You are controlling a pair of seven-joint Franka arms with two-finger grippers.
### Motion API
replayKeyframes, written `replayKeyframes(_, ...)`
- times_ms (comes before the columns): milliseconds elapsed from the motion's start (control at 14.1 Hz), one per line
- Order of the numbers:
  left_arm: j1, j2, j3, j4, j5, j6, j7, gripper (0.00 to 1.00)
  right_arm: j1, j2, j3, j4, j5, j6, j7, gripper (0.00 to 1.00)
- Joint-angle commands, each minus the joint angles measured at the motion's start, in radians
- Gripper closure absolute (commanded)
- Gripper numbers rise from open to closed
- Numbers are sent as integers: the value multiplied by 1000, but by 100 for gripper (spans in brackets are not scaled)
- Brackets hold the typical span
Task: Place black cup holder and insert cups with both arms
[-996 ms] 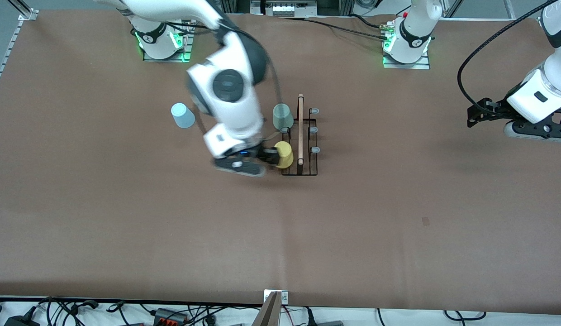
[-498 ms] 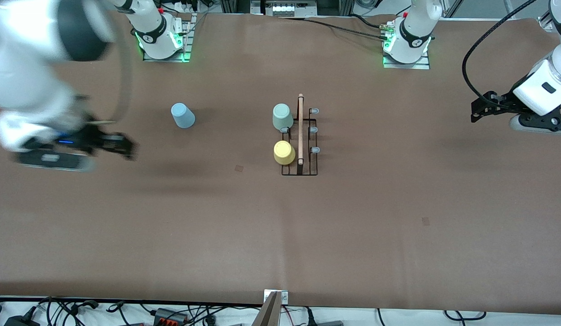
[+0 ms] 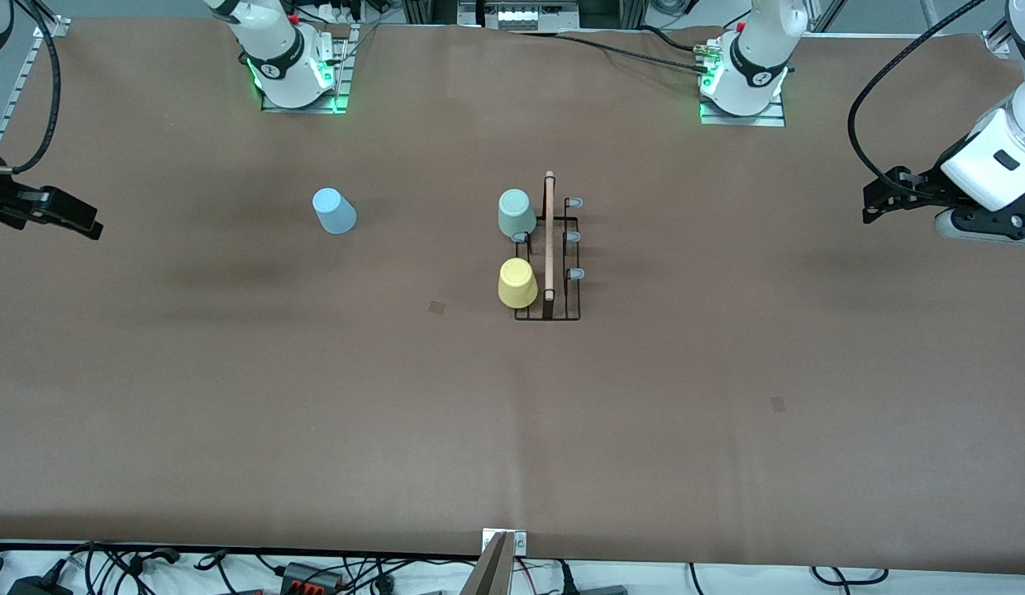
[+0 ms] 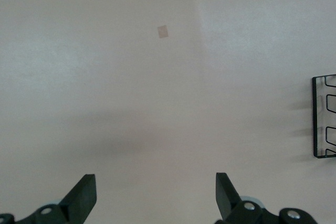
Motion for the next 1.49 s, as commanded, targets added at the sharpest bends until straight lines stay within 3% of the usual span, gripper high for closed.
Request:
replayKeyframes(0,7,-5,-1,14,-20,-39,-7,0,-6,-11,16,-37,8,10,-36,0)
replayKeyframes(854,31,-5,17,28,-11,-78,-7,0,-11,-60,10,-94,19,5,-68,0)
replayKeyframes(1067,31,-3,9,41,-11,-76,-7,0,-38,-57,5,-91,99,0,-66,0)
replayKeyframes(1423,31,-3,8,42,-11,-76,-7,0,-37,-47,7,-78,90,5,-79,0)
